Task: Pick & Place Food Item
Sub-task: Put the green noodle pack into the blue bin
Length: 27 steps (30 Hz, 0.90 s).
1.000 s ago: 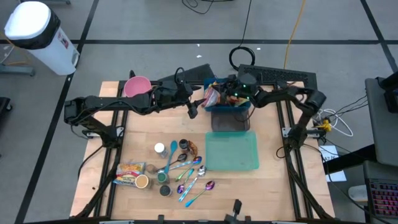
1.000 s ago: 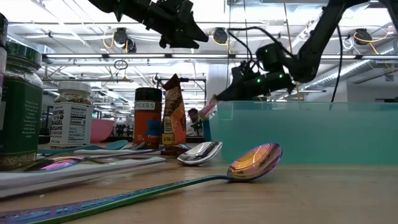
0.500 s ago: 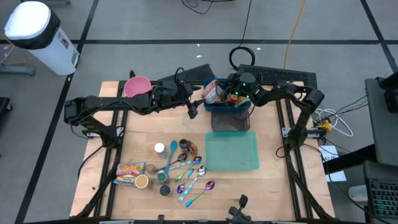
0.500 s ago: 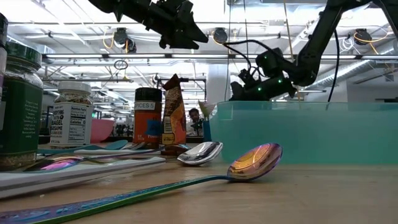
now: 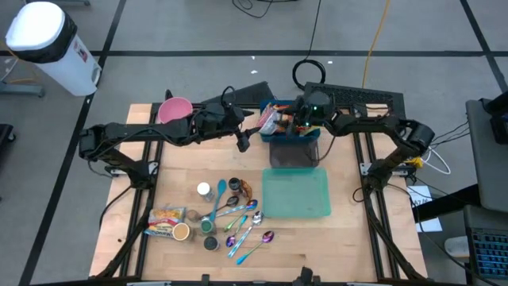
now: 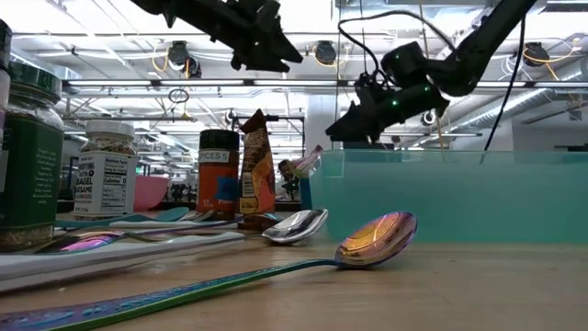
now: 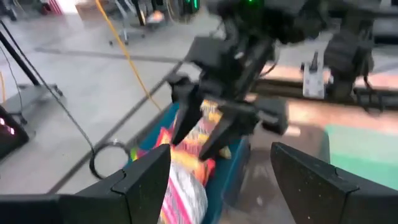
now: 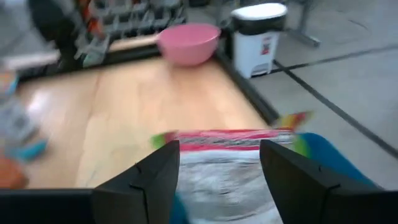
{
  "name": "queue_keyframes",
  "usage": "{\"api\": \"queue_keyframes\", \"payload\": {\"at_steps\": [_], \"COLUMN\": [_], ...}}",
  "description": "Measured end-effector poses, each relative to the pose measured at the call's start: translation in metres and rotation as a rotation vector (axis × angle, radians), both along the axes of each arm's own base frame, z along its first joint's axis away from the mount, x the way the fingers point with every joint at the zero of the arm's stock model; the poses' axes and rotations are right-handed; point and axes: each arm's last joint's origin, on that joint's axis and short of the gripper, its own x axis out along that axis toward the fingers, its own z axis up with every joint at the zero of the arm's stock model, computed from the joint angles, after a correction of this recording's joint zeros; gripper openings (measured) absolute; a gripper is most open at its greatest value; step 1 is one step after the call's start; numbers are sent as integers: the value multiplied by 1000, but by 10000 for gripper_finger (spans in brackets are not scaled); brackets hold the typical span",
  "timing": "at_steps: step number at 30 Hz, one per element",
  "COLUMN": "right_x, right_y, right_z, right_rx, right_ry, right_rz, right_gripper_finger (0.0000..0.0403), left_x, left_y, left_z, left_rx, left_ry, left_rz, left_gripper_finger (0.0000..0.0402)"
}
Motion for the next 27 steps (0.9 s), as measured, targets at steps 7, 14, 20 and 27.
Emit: {"api": "queue_keyframes", "payload": {"at_steps": [7, 14, 20, 27], "right_x": [21, 34, 37, 38], "right_y": [4, -6, -10, -12], "right_z": [-10, -25, -33, -31], "right_rx": [-94, -77, -67, -120], "right_ry": [113, 193, 219, 201], "right_rz": [-49, -85, -125, -150], "right_gripper_finger": [201, 196, 168, 67], "left_x": [-2, -3, -3, -3], "left_y": [0, 0, 0, 0], "left_z": [2, 2, 1, 1], "left_rx": [-1, 1, -1, -4], "left_ry": [3, 3, 7, 8], "left_rz": [8, 27, 27, 28], "left_gripper_finger": [285, 285, 285, 285]}}
